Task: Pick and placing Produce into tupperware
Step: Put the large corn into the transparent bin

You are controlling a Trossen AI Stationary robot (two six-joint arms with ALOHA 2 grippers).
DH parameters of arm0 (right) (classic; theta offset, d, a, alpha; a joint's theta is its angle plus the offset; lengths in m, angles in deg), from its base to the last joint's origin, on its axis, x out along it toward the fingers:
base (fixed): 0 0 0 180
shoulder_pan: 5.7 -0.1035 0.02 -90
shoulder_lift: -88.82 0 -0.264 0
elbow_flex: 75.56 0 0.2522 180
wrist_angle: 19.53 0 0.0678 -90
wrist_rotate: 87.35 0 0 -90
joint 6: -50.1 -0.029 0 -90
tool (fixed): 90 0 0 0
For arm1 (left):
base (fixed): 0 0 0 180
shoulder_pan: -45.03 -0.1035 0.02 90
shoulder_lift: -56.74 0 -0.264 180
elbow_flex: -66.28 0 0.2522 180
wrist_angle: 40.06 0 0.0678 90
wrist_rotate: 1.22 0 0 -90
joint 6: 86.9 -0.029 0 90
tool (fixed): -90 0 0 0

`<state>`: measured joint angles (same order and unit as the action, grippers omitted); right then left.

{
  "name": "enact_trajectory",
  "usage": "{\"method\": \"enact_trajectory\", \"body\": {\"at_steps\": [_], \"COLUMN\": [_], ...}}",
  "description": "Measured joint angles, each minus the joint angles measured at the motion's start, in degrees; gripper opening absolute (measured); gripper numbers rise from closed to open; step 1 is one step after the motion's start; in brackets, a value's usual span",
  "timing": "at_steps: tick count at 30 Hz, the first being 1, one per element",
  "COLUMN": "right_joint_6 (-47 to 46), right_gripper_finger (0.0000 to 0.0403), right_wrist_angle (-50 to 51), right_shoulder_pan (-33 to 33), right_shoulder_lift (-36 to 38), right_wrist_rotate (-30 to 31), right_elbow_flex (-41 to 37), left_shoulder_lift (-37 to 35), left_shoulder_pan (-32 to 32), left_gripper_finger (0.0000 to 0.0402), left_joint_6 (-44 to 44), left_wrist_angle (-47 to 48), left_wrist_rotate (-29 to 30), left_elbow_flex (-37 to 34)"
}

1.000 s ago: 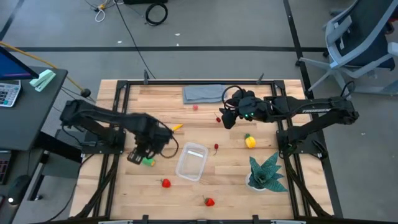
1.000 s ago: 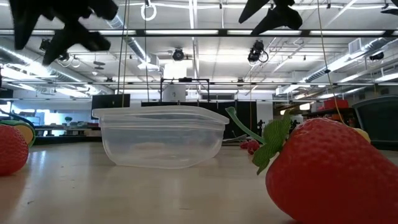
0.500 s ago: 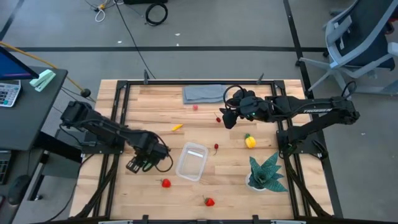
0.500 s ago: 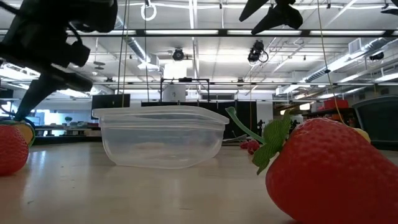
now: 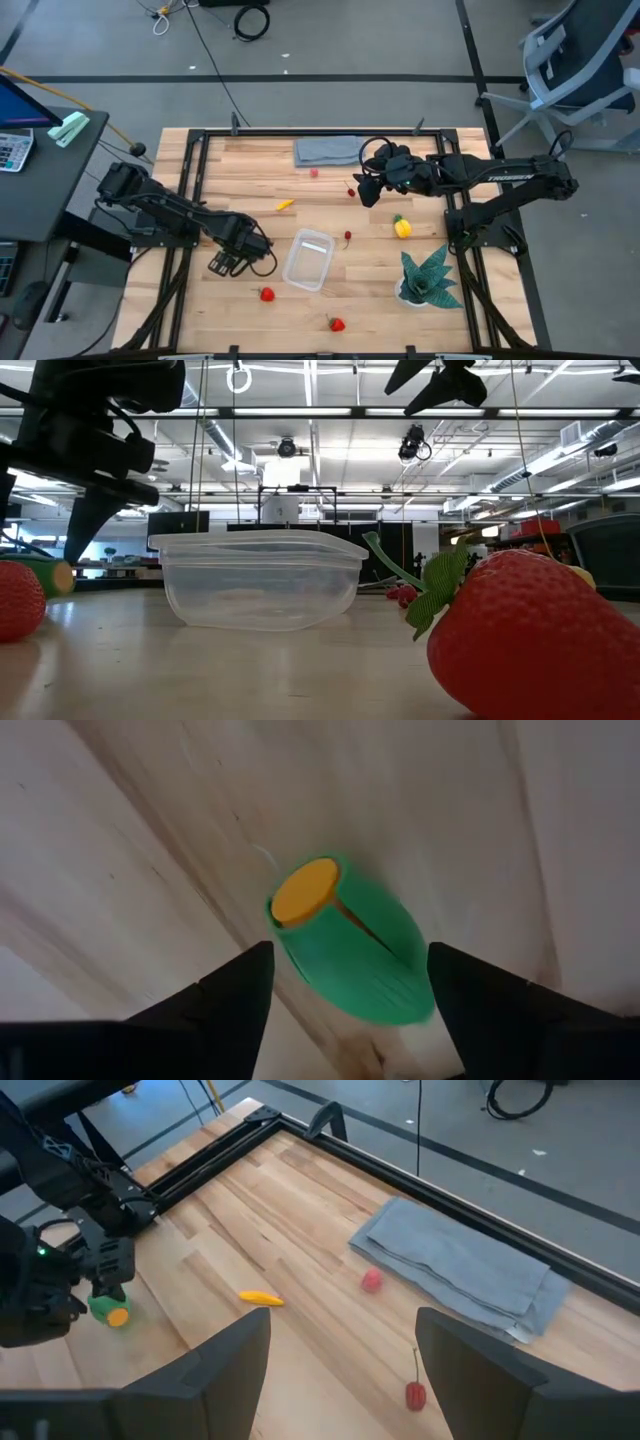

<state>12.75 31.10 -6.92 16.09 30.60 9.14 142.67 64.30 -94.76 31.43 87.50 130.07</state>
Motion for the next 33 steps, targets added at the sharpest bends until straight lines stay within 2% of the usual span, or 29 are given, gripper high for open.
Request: {"method": "enact_trajectory", "body": {"at_steps": [6, 15, 22, 33], "right_joint_6": [0.01, 1.21, 1.48, 1.52], "right_gripper_finger": [0.0261, 0.0261, 0.0261, 0.0261], "right_wrist_angle": [0.03, 0.01, -0.01, 0.0], "right_shoulder_pan": [0.11, 0.09, 0.09, 0.09], "right_shoulder_lift": [0.0, 0.02, 0.02, 0.02], "right_wrist_rotate": [0.0, 0.0, 0.0, -0.08], "right_elbow_flex": [0.0, 0.0, 0.0, -0.02], "left_shoulder_lift": [0.0, 0.0, 0.31, 0.37], "left_shoulder_pan": [0.0, 0.0, 0.0, 0.92], "left_gripper_finger": [0.0281, 0.0282, 0.0282, 0.0282], "left_joint_6": [9.12, 23.68, 24.7, 23.77], "left_wrist_angle": [-1.32, -2.04, -3.62, -7.41], "left_wrist_rotate": [-3.49, -3.73, -3.4, -1.46], "left_elbow_flex": [0.02, 0.02, -0.49, -9.57]}}
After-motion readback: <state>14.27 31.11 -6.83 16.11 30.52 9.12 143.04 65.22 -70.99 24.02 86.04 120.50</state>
